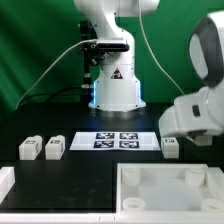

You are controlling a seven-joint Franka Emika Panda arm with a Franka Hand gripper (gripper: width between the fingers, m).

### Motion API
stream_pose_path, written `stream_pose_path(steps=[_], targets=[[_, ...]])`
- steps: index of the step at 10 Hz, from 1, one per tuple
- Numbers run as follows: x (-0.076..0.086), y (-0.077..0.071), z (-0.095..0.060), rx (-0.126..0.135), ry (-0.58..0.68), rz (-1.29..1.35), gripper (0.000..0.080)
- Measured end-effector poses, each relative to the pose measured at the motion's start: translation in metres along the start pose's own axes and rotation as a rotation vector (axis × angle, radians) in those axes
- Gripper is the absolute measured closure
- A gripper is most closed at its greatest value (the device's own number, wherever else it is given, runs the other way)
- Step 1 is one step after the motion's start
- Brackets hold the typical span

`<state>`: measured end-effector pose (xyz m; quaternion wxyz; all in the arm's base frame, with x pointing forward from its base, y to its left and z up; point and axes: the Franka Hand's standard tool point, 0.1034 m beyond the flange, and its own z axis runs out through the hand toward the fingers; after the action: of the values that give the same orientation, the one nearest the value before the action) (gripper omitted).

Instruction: Assemble one leg

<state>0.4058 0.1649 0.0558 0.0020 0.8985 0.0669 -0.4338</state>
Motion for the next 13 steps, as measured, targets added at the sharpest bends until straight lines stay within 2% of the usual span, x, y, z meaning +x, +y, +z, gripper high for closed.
stream_pose_path(steps=[1, 2, 3, 5, 7, 8, 9, 10, 11, 13], targets=[[0.001, 0.004, -0.027, -0.018, 0.115, -0.011, 0.0506], [-0.015, 0.009, -0.056, -0.031, 0.252, -0.007, 0.0506], [-0.033, 0.013, -0.071, -0.032, 0.326, 0.003, 0.0506], [-0.017, 0.010, -0.078, -0.021, 0.542, -0.005, 0.0506], [-0.020, 0.013, -0.078, -0.018, 0.703, -0.007, 0.0505], [-0.010, 0.022, -0.100, -0.026, 0.810, -0.054, 0.0505], [-0.007, 0.034, -0.133, -0.030, 0.937, -0.057, 0.0505], [-0.007, 0.041, -0.155, -0.028, 1.041, -0.056, 0.0505], [-0.004, 0.046, -0.165, -0.019, 1.148, -0.059, 0.0505], [-0.005, 0.044, -0.162, -0.016, 1.337, -0.071, 0.0505]])
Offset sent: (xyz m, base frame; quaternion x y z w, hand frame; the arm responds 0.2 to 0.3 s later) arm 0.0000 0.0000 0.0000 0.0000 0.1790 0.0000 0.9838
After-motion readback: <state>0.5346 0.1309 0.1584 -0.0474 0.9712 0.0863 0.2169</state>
